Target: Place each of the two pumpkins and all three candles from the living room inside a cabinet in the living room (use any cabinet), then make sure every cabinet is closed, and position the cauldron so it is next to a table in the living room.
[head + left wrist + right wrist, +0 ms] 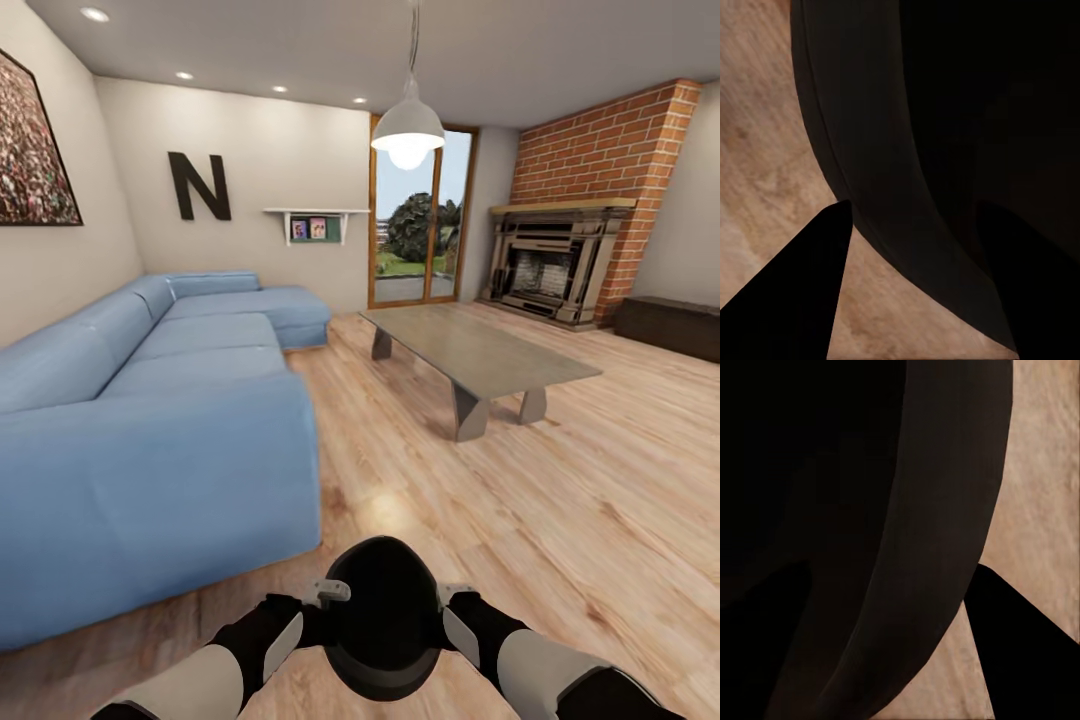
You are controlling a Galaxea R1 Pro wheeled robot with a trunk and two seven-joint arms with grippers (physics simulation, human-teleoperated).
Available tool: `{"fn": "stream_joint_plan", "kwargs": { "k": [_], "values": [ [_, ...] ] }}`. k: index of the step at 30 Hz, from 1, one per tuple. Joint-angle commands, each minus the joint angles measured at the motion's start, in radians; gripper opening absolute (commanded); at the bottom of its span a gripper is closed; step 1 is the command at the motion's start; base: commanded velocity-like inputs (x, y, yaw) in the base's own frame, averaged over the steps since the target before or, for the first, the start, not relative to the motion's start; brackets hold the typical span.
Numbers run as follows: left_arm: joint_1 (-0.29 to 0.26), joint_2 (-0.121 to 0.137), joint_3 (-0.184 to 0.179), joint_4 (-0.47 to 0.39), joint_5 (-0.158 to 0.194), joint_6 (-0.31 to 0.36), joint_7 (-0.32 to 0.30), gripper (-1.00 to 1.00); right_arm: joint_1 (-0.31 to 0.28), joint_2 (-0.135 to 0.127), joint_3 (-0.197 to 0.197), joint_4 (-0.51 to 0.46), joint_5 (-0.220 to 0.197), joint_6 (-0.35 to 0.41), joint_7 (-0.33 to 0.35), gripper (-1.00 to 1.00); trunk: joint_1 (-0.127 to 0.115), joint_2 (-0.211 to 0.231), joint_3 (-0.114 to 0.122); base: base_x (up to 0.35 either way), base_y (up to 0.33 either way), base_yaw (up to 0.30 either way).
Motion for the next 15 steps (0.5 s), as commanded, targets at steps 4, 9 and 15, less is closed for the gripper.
{"fn": "stream_joint_plan", "kwargs": {
  "k": [4, 9, 15],
  "values": [
    [-0.001, 0.0, 0.001, 0.001, -0.008, 0.004, 0.002, -1.0, -0.001, 0.0, 0.004, -0.006, -0.023, 0.005, -0.005, -1.0, 0.0, -0.001, -0.001, 0.22, -0.274, -0.186],
    [-0.001, 0.0, 0.001, 0.001, -0.008, 0.004, 0.002, -1.0, 0.0, 0.0, 0.004, -0.005, -0.023, 0.005, -0.005, -1.0, 0.0, -0.001, -0.001, 0.22, -0.274, -0.175],
    [-0.001, 0.0, 0.001, 0.001, -0.008, 0.004, 0.002, -1.0, 0.0, 0.0, 0.004, -0.006, -0.023, 0.005, -0.005, -1.0, 0.0, -0.001, -0.001, 0.22, -0.275, -0.163]
  ]
}}
